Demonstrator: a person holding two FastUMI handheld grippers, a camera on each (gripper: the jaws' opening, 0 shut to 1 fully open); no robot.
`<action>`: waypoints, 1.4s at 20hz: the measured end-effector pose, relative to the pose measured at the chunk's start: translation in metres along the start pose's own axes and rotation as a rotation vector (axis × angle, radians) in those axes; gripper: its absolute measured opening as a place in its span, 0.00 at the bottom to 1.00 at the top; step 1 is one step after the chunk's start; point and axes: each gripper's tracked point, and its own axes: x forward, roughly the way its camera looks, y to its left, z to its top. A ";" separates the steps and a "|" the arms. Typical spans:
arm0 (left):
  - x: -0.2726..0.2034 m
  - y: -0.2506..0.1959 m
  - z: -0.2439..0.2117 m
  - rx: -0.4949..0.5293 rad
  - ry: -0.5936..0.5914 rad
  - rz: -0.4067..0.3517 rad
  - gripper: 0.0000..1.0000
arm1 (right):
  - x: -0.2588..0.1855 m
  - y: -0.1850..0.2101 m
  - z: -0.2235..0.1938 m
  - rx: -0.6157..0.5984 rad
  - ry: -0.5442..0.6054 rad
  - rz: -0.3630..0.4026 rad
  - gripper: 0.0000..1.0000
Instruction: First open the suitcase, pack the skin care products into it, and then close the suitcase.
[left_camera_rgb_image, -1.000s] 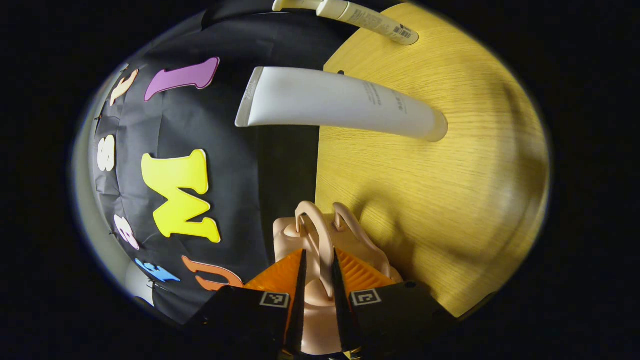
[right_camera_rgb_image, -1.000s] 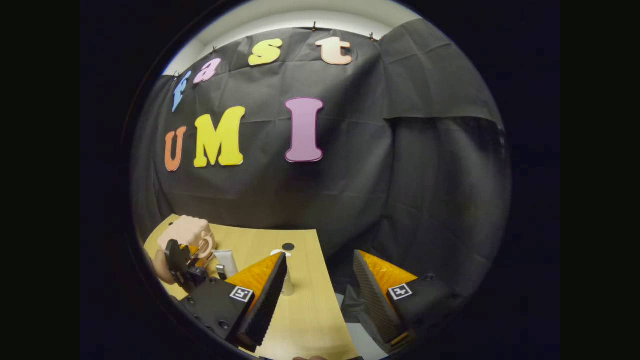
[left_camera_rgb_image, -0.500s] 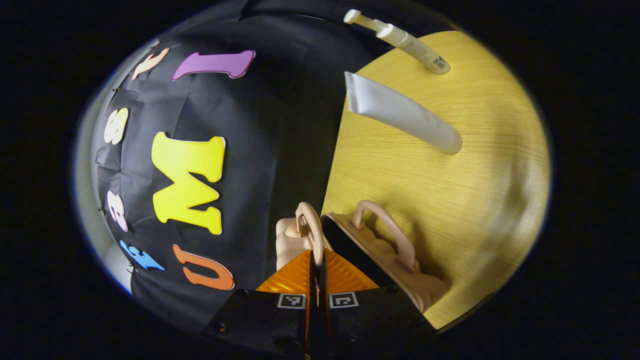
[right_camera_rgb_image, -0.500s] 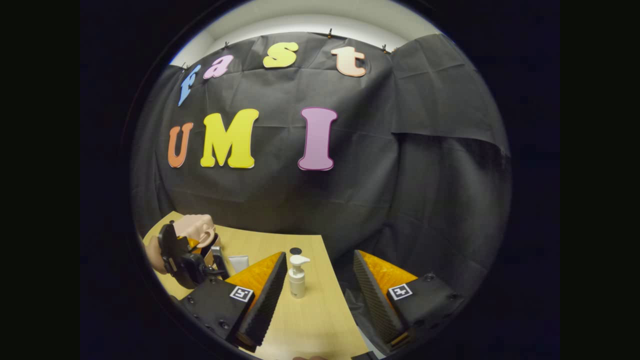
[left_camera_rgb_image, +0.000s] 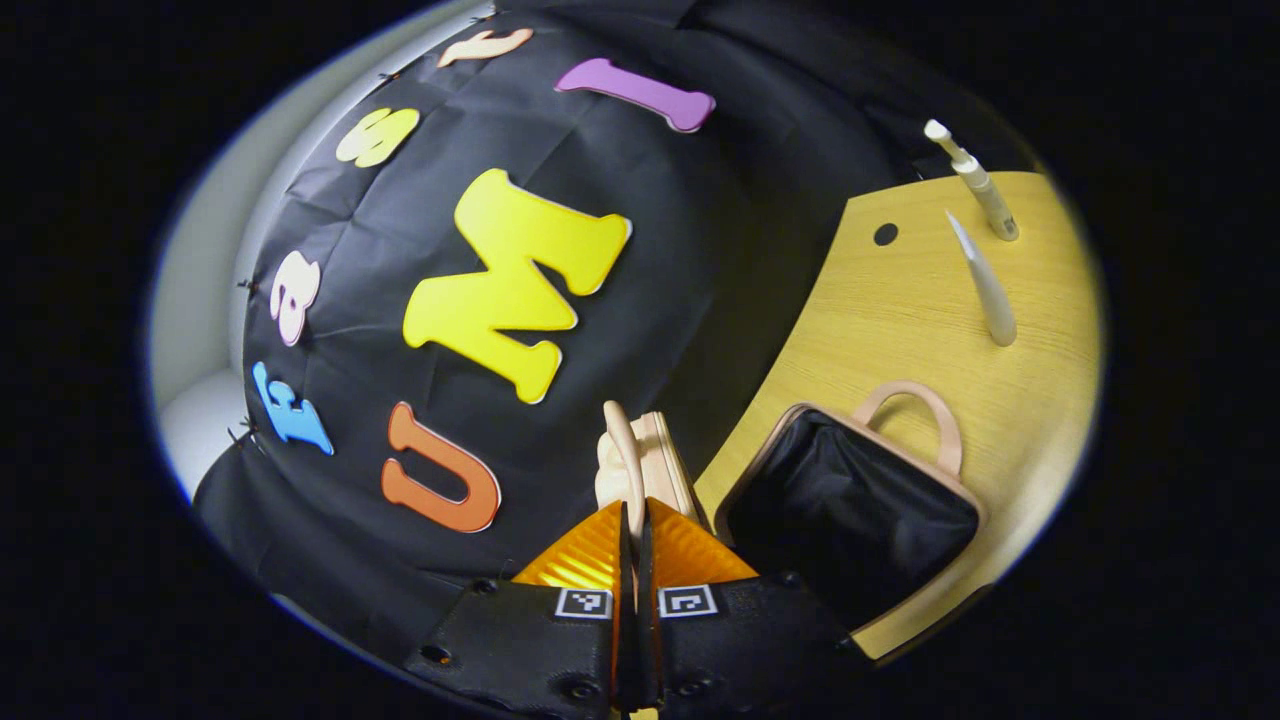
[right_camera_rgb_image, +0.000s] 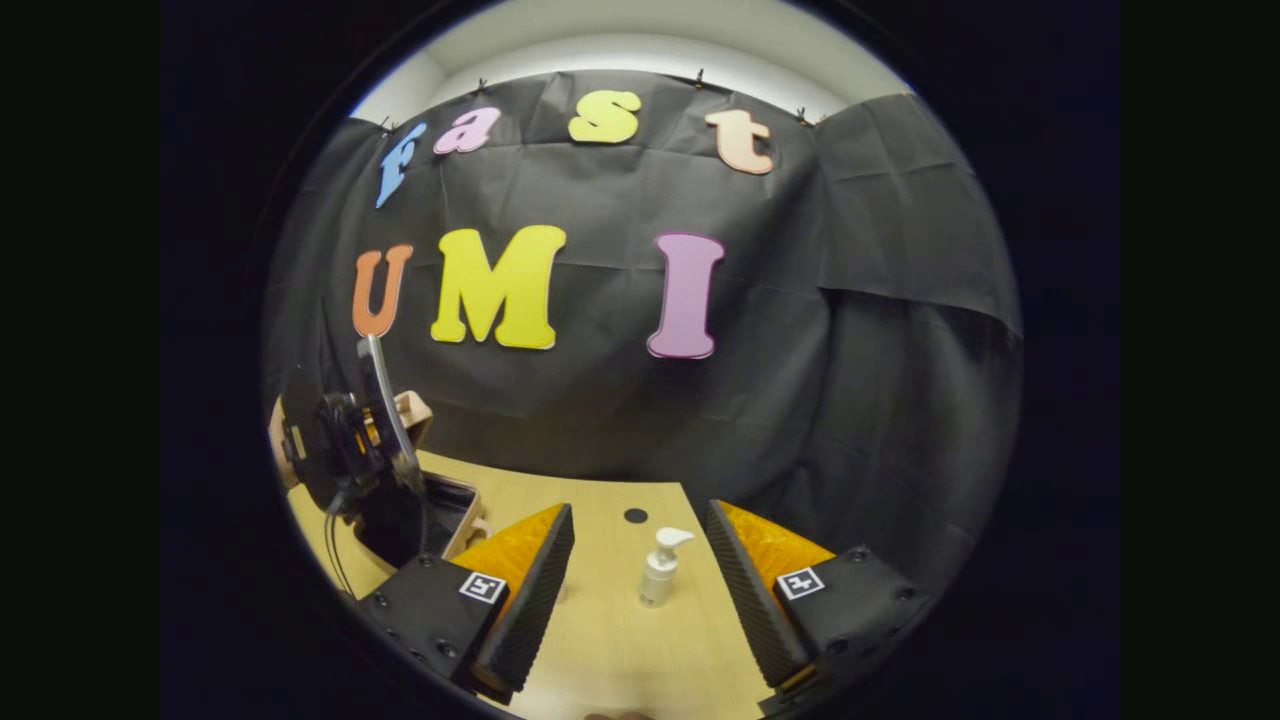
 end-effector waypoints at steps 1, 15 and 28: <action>0.000 0.011 -0.011 -0.036 0.002 0.001 0.03 | 0.001 0.013 0.002 -0.010 -0.003 0.008 0.80; 0.058 0.089 -0.237 -0.187 0.073 -0.035 0.03 | 0.005 0.145 -0.005 -0.017 0.084 0.066 0.80; 0.111 -0.013 -0.388 -0.424 0.288 -0.291 0.03 | -0.003 0.172 -0.039 -0.105 0.211 0.056 0.81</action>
